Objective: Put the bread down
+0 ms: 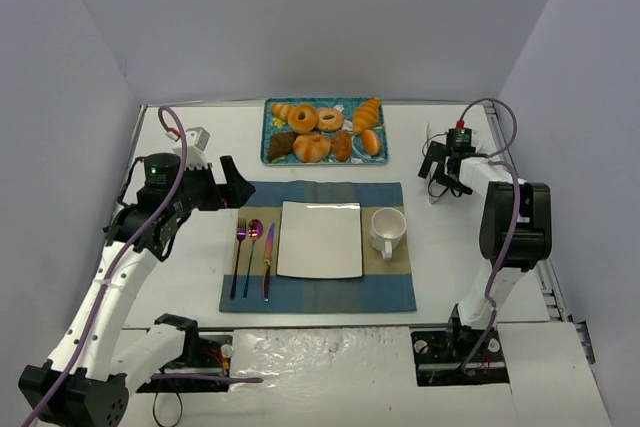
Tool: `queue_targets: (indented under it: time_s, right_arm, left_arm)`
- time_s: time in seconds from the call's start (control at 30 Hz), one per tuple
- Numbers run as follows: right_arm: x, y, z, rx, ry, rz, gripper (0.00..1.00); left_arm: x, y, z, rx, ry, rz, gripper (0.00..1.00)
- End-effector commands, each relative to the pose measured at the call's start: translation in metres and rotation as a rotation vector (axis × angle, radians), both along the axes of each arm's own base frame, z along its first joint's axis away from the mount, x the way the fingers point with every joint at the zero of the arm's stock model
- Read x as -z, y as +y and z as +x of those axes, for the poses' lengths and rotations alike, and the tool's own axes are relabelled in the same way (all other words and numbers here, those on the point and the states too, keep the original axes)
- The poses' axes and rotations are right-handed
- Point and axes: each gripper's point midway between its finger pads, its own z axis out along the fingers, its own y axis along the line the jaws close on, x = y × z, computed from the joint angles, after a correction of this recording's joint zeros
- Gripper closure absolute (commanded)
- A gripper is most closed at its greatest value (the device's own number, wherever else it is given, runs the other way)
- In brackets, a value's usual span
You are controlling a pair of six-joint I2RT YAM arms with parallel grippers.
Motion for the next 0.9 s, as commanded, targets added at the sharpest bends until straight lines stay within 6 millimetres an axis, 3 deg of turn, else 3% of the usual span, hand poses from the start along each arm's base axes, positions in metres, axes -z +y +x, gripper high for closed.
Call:
queue_targets:
  time_s: [0.0, 0.33, 0.6, 0.87]
  right_arm:
    - [-0.017, 0.002, 0.018, -0.028, -0.056, 0.000, 0.00]
    - [-0.008, -0.002, 0.026, -0.015, -0.041, -0.016, 0.00]
    - [0.016, -0.008, 0.026, 0.003, 0.031, -0.037, 0.00]
    - [0.019, -0.011, 0.027, 0.012, 0.040, -0.051, 0.00]
  left_arm:
    - [-0.023, -0.003, 0.008, 0.009, -0.086, -0.007, 0.03]
    - [-0.021, -0.003, 0.008, 0.011, -0.080, -0.008, 0.03]
    - [-0.019, -0.003, 0.008, 0.012, -0.076, -0.004, 0.03]
    - [-0.020, -0.004, 0.008, 0.018, -0.075, -0.006, 0.03]
